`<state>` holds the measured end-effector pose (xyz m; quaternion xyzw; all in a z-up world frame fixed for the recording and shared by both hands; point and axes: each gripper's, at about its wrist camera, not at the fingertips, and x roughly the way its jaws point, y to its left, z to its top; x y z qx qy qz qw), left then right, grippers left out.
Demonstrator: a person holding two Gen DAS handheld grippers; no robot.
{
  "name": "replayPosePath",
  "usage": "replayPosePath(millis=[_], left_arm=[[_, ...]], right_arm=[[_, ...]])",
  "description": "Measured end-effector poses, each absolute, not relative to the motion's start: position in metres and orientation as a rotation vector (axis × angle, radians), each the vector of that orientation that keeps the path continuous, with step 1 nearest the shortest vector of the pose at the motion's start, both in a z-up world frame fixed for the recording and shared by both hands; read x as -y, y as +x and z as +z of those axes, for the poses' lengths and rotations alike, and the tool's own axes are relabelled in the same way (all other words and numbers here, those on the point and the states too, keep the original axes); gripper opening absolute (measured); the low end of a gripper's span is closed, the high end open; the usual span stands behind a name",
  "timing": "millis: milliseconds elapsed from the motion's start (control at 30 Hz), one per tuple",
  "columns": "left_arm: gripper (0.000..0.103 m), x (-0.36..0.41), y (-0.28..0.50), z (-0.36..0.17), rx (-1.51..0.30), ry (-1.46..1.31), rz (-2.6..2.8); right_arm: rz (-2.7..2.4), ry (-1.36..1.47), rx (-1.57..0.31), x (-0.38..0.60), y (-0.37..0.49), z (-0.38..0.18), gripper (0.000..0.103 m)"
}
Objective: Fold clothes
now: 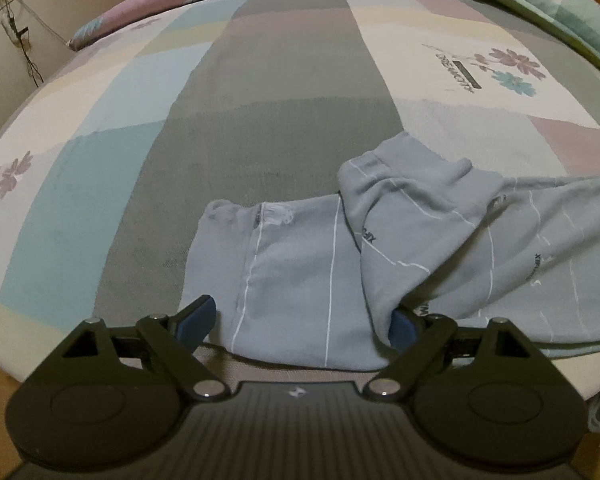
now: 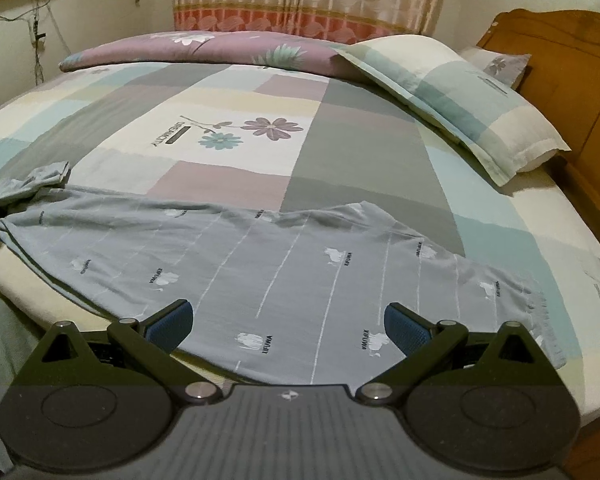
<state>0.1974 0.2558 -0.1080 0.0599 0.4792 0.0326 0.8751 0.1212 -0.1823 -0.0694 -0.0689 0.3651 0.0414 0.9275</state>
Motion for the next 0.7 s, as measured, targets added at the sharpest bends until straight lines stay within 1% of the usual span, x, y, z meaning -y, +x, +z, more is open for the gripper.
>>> replayPosePath(millis=[100,267,467,600,667,700], left_arm=[[0.088,-0.255,0.193,-0.105,-0.99,0.127,0.052],[0.088,-0.231,0.191,-0.092,-0.941,0.212,-0.04],[0.088,-0.195,0.21,-0.101,-0.931,0.364,-0.064],[0.087,-0.19,0.225,-0.107,-0.939,0.359,-0.06],[0.082,-0.196,0.226,-0.105,-0.924,0.328,-0.047],[0.077,-0.199,0.227,-0.104,-0.917,0.313,-0.038]], right_arm=[[0.087,-0.146,-0.748,0.179,0.122,-0.069,0.103],[0.098,-0.139,-0.75,0.177,0.124,-0.07,0.103],[0.108,-0.154,-0.748,0.173,0.121,-0.07,0.103],[0.091,-0.155,-0.748,0.177,0.119,-0.068,0.103],[0.086,-0.156,-0.752,0.178,0.12,-0.068,0.103],[0.084,-0.157,-0.756,0.178,0.12,-0.069,0.103]])
